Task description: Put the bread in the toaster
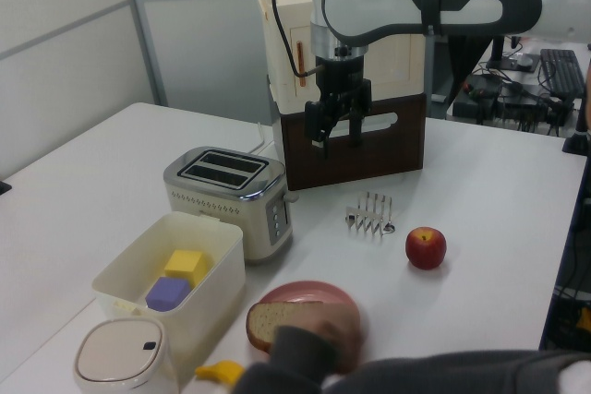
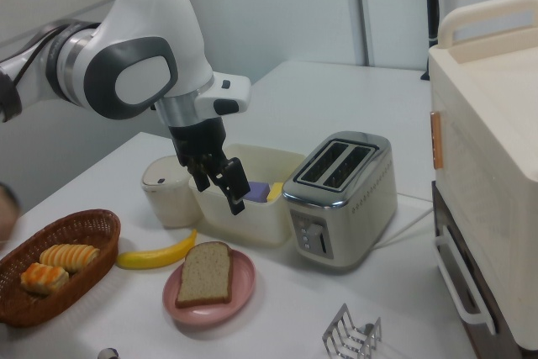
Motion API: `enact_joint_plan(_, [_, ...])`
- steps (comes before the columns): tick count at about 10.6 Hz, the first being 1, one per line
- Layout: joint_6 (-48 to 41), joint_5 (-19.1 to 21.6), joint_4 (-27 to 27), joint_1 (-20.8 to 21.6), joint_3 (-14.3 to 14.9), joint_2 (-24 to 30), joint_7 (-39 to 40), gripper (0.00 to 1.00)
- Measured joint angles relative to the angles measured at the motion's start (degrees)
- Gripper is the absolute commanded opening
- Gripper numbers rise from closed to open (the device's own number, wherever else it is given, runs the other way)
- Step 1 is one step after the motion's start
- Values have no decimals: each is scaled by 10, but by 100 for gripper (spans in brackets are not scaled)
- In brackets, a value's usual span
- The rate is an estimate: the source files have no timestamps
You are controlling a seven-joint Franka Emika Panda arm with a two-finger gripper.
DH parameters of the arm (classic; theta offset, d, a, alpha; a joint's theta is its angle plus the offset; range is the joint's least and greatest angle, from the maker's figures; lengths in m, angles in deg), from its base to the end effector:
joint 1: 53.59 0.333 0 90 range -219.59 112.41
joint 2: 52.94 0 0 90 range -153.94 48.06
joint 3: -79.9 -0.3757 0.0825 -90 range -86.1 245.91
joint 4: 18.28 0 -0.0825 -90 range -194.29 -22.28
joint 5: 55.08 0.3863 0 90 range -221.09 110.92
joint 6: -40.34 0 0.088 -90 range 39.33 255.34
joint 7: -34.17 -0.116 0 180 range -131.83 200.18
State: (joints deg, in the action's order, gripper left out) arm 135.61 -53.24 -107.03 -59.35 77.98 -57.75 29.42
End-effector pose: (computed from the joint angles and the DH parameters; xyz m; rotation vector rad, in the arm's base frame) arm 0.5946 -0.0374 0.6456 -3.0972 0.2367 -0.0460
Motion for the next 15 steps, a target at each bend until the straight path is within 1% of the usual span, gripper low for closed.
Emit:
enact_joint_plan(6, [0, 0, -1, 0, 0, -2, 8, 100])
enact_joint_plan(10, [0, -3, -2, -7, 5, -7, 36, 100])
enact_joint_plan(13, [0, -6, -2, -40, 8, -10, 86, 100])
enact_joint_plan(15, [0, -18, -2, -54, 23, -23, 147, 100])
